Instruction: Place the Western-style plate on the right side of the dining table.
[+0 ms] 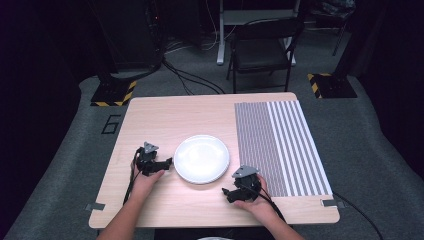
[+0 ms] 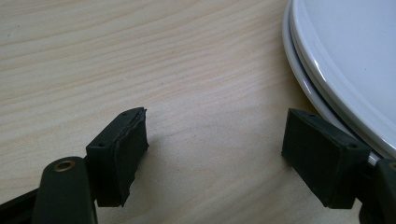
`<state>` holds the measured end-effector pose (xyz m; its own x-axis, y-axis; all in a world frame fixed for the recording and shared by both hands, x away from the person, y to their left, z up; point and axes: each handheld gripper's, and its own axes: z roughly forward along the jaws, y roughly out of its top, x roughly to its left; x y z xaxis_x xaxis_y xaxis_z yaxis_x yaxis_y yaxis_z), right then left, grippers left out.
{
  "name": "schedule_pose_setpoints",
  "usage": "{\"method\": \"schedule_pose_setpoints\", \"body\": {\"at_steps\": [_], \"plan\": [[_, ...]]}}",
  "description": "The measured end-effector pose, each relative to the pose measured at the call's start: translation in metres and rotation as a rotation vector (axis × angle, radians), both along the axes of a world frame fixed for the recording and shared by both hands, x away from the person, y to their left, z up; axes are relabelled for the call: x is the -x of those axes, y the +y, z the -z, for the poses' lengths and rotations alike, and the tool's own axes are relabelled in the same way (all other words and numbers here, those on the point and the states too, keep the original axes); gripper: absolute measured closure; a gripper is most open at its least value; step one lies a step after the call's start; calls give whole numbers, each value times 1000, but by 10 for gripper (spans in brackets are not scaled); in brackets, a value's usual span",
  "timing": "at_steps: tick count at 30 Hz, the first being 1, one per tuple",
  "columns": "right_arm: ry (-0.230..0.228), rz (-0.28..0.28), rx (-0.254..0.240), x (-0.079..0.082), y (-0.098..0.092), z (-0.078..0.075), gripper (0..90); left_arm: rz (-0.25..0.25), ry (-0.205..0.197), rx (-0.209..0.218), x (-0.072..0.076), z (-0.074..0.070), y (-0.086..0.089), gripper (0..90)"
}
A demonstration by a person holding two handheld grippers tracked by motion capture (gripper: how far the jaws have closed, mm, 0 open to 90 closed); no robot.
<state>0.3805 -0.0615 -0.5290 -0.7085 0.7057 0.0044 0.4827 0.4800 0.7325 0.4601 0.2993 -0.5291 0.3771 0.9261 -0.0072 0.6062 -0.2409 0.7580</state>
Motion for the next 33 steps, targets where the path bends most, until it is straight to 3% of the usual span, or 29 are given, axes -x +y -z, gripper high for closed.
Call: {"method": "schedule_pose_setpoints", "body": {"at_steps": [22, 25, 26, 27, 33], "plan": [[-6, 9, -1, 1, 1, 0, 147, -11, -1, 7, 0, -1, 2, 270], [-13, 29, -7, 2, 1, 0, 212, -18, -12, 12, 0, -1, 2, 323], [-21, 45, -18, 4, 0, -1, 294, -18, -8, 14, 0, -1, 2, 348], [-24, 51, -20, 5, 0, -1, 322, -19, -6, 14, 0, -2, 2, 365], [-27, 74, -20, 5, -2, -4, 376, -14, 22, 23, 3, -5, 0, 429]]}}
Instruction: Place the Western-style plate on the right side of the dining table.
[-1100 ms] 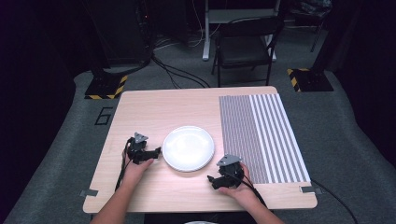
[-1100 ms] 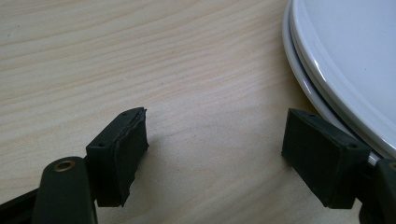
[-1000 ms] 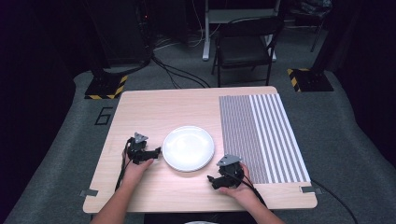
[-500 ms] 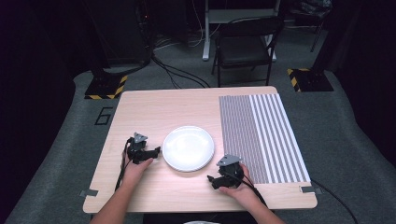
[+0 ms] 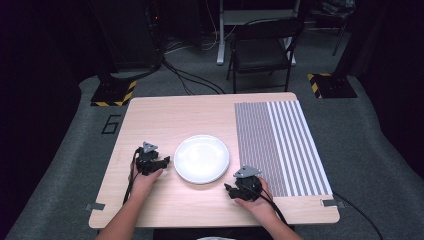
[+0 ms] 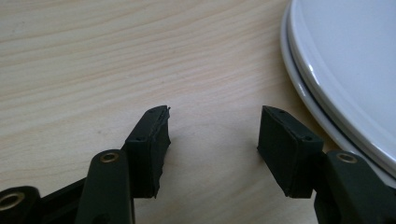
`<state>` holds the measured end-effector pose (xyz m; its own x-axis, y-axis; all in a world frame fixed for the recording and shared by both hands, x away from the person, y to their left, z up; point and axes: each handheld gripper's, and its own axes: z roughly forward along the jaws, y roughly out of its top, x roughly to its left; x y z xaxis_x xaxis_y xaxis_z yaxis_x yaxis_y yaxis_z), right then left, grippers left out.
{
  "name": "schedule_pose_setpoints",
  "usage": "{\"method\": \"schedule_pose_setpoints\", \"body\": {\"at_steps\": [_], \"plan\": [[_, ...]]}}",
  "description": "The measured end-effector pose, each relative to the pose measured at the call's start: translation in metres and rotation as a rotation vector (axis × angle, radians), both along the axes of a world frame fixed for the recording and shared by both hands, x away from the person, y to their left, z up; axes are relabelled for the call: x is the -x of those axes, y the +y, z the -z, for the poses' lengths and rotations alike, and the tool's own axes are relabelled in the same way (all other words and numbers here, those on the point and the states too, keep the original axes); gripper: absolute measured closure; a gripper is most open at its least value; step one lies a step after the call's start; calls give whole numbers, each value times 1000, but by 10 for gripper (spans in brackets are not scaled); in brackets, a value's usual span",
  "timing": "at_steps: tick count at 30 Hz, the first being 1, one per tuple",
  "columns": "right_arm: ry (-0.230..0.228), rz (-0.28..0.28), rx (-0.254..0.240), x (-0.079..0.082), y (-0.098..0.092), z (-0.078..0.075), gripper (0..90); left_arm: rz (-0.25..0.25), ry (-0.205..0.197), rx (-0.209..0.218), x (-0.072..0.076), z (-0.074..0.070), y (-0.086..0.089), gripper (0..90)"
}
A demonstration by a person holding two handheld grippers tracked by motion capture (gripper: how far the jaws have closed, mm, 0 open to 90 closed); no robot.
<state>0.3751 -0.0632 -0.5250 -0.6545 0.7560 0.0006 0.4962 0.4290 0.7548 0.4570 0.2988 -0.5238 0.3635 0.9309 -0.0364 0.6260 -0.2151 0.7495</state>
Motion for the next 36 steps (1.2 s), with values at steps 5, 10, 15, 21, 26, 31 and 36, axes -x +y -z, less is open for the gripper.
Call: {"method": "schedule_pose_setpoints", "body": {"at_steps": [5, 10, 15, 21, 26, 31, 36], "plan": [[-3, 29, -13, 0, -2, -2, 394, 0, -2, 13, 2, -4, -1, 450], [-5, 37, -15, 0, -3, -3, 401, -8, -10, 38, 4, -12, 0, 453], [-11, 55, -21, 1, -3, -8, 404, 10, -21, 50, 8, -25, -6, 453], [17, 54, -18, 0, -4, -10, 406, -8, -22, 54, 6, -33, -11, 463], [20, 67, -25, -3, -6, -16, 435, -29, 4, 84, 2, -38, -12, 483], [7, 90, -37, -11, -9, -22, 442, -39, 9, 112, -1, -42, -14, 505], [0, 105, -45, -16, -8, -26, 442, -30, -4, 138, 1, -41, -14, 518]]}}
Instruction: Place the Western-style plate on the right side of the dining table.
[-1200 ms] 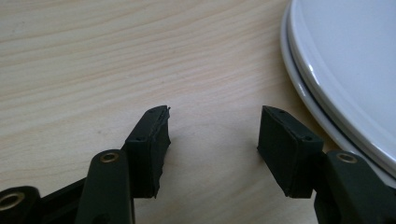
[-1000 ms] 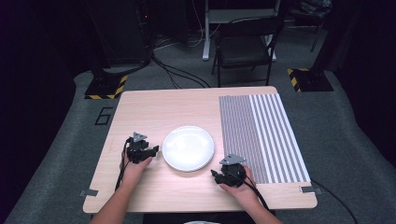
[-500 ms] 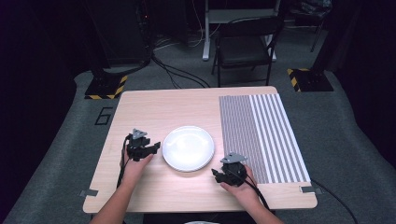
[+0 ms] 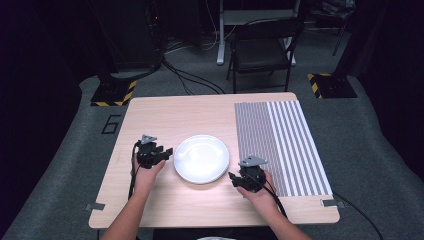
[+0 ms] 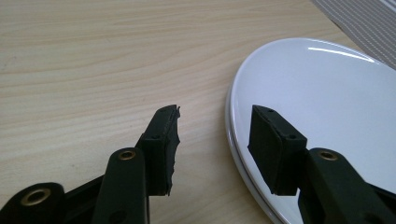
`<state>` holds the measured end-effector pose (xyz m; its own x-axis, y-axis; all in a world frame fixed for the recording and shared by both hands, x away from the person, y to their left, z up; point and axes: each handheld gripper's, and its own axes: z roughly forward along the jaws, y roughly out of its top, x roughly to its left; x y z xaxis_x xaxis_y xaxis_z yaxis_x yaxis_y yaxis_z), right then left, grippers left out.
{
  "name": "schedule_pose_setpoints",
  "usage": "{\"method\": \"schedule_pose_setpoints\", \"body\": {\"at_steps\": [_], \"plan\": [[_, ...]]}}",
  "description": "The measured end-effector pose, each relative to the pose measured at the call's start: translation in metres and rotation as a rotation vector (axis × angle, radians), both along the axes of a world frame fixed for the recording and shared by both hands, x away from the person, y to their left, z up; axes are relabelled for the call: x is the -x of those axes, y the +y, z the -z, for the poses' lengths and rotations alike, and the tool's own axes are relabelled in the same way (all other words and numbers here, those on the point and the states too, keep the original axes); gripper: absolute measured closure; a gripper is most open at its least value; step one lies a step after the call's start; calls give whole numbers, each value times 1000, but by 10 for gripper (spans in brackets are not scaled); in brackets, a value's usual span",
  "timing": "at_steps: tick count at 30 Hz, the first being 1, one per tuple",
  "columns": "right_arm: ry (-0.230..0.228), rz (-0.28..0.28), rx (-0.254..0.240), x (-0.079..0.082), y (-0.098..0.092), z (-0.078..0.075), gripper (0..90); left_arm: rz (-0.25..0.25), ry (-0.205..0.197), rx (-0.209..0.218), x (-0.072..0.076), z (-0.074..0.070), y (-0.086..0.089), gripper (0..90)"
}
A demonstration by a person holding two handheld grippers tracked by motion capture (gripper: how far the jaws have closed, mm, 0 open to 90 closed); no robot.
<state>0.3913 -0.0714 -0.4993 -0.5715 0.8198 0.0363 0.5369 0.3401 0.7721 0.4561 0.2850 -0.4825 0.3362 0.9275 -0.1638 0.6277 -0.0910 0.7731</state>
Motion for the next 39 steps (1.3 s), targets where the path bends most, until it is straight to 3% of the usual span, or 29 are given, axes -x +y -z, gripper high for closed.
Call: {"method": "schedule_pose_setpoints", "body": {"at_steps": [8, 13, 15, 23, 39], "plan": [[8, 11, 4, -2, 4, 3, 450, 40, 29, 25, 2, 4, -3, 539], [20, 26, -23, -3, 2, 3, 460, 68, 57, 88, 0, 5, -9, 539], [28, 37, -31, -3, 1, 2, 462, 76, 66, 84, -2, 5, -11, 539], [55, 65, -64, -6, -7, 3, 474, 89, 123, 134, -7, 10, -13, 557], [61, 85, -76, -6, -12, 5, 476, 111, 140, 145, -6, 10, -17, 561]]}}
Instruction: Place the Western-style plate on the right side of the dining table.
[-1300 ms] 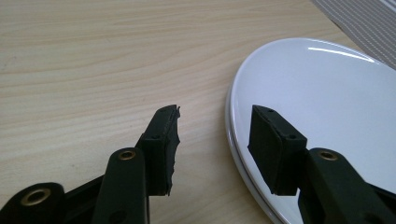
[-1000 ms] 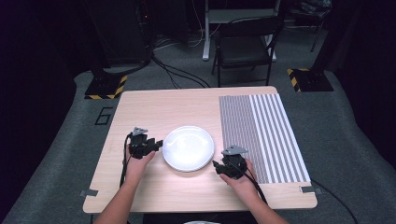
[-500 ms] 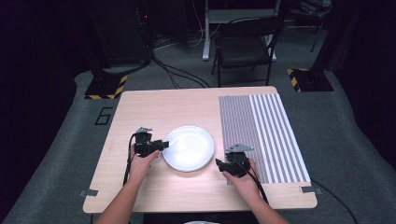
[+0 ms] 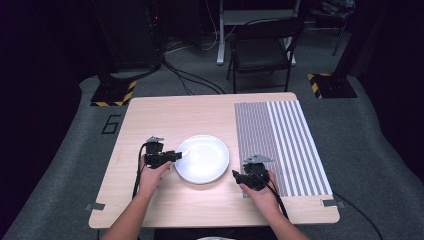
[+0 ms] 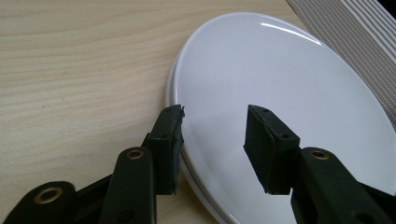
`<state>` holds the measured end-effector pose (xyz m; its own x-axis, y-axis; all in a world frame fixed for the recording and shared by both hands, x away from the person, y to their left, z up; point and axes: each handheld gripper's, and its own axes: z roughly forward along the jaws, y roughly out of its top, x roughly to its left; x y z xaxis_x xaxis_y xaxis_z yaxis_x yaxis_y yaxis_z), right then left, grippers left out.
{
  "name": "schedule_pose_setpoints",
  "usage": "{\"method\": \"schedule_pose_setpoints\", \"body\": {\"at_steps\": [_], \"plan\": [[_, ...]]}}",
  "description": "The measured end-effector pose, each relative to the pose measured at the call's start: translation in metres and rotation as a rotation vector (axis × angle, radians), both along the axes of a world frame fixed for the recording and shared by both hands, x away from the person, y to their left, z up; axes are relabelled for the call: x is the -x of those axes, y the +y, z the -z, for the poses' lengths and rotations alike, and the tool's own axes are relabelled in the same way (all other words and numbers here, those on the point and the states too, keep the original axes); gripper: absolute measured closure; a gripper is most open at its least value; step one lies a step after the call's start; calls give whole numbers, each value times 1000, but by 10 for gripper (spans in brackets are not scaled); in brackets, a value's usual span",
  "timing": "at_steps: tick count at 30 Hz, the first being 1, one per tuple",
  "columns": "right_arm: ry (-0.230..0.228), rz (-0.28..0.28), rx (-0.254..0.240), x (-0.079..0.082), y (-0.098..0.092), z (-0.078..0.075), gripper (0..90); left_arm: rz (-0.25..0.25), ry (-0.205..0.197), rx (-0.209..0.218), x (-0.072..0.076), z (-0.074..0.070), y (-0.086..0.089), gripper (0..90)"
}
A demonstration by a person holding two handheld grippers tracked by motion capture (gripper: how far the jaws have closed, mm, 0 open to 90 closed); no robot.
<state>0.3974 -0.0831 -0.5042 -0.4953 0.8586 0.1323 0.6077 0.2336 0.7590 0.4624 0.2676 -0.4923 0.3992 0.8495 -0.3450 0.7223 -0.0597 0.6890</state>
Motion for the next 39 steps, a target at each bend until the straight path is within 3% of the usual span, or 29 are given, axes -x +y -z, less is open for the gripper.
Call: {"method": "schedule_pose_setpoints", "body": {"at_steps": [13, 17, 28, 31, 39], "plan": [[-2, 27, -39, -6, 1, -5, 473, 20, -9, -19, 0, 3, -6, 529], [-1, 48, -83, -15, 9, -7, 460, 31, -16, -19, 1, 4, -7, 527], [-36, 120, -82, -31, 36, 1, 403, 38, -38, -34, 4, 5, -10, 522], [-33, 139, -67, -34, 39, 5, 396, 36, -49, -39, 5, 6, -11, 518], [13, 161, -85, -38, 45, 12, 394, 40, -57, -40, 7, 7, -12, 521]]}}
